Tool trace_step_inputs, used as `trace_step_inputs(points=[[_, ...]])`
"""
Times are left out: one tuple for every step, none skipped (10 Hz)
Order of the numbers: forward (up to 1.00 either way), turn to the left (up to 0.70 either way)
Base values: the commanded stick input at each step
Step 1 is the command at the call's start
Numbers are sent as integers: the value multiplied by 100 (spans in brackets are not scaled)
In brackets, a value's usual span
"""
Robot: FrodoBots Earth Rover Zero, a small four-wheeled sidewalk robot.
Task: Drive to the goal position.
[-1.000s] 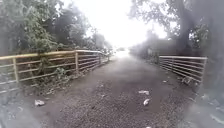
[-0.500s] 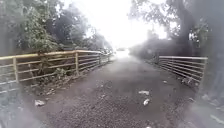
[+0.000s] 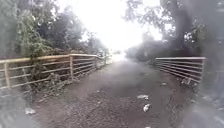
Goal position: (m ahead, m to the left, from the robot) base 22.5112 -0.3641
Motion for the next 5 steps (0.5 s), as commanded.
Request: trace_step_inputs(points=[[70,-35],[70,-35],[70,-35],[70,-35],[70,-18]])
